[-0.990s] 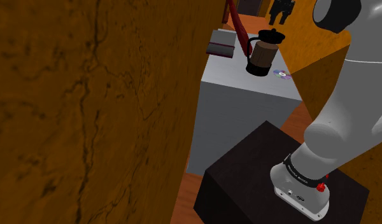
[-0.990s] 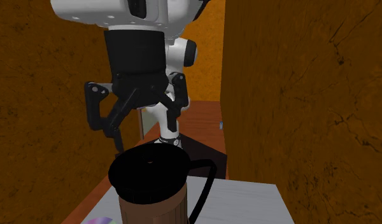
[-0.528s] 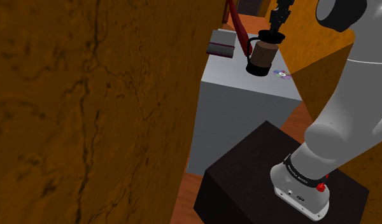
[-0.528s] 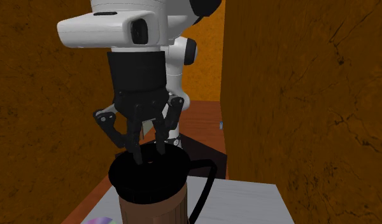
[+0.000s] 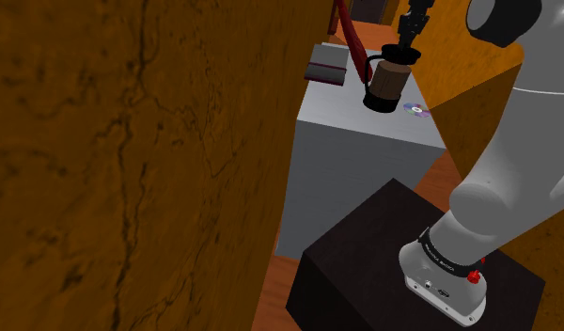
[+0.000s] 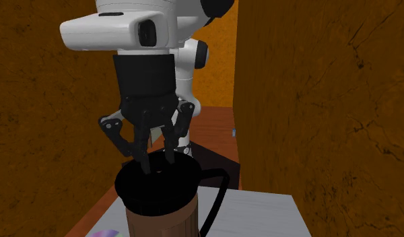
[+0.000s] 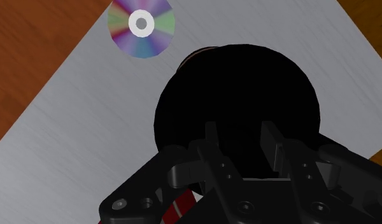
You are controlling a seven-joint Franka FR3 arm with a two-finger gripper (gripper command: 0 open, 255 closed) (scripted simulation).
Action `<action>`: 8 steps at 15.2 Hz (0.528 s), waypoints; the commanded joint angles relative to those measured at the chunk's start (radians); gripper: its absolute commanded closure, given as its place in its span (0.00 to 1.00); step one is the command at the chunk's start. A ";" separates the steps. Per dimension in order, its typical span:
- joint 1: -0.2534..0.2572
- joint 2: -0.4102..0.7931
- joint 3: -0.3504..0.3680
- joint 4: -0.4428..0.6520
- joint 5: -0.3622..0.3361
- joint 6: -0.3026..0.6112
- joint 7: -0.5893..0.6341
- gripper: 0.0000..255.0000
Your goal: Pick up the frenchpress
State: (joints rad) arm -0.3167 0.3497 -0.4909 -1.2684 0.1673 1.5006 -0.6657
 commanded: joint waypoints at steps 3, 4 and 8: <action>-0.013 0.020 0.000 0.067 0.009 -0.051 -0.001 1.00; -0.017 0.026 0.000 0.090 0.012 -0.068 -0.002 1.00; -0.039 0.057 0.001 0.193 0.026 -0.140 -0.003 1.00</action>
State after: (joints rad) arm -0.3519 0.4015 -0.4906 -1.1011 0.1906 1.3776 -0.6699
